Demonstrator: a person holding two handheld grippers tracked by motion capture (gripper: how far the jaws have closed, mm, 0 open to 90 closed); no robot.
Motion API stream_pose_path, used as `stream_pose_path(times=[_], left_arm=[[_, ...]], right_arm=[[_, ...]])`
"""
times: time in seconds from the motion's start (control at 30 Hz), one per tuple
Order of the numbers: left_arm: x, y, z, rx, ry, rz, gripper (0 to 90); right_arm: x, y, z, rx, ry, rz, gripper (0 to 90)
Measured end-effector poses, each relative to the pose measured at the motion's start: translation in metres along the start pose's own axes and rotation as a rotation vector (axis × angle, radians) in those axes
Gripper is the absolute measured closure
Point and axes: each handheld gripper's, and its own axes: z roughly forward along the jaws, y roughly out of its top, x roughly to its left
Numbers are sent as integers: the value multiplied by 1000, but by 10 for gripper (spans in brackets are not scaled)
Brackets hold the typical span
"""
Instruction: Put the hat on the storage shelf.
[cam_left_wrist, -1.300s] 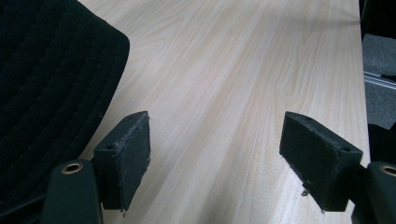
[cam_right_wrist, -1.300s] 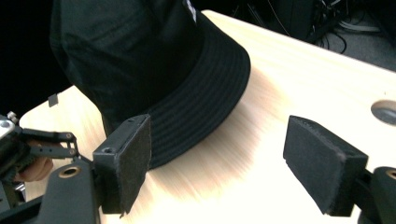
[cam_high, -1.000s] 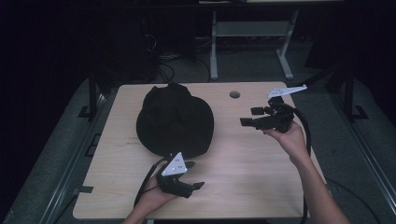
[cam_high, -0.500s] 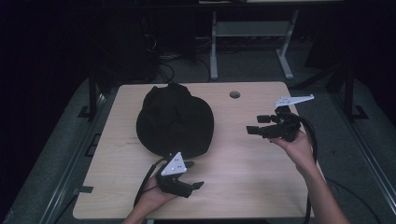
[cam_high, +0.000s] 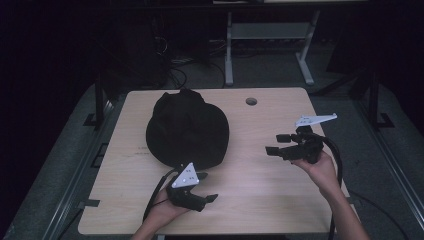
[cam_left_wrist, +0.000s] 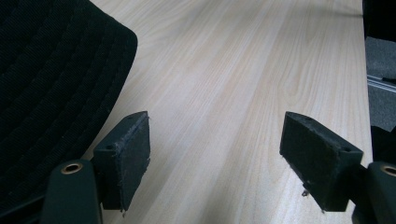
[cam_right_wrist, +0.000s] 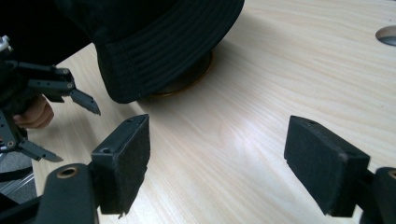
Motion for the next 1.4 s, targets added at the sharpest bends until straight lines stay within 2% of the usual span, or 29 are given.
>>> stream_pose_path(times=[0.1, 0.3, 0.67, 0.8, 1.03, 1.4], left_arm=[[1, 0, -1, 5, 3, 7, 240], [1, 0, 0, 8, -1, -2, 239], [1, -1, 0, 8, -1, -5, 239], [1, -1, 0, 6, -2, -9, 239], [1, -1, -1, 3, 0, -13, 239], [1, -2, -1, 5, 2, -13, 239]], right_arm=[[0, -6, 0, -3, 2, 12, 218], [-1, -20, 1, 5, 7, 35, 212], [0, -41, -2, 10, -8, 26, 209], [-1, -50, -7, 4, -13, 47, 207], [-2, -63, -10, 9, -27, 50, 207], [0, -82, -14, 11, -22, 66, 203]])
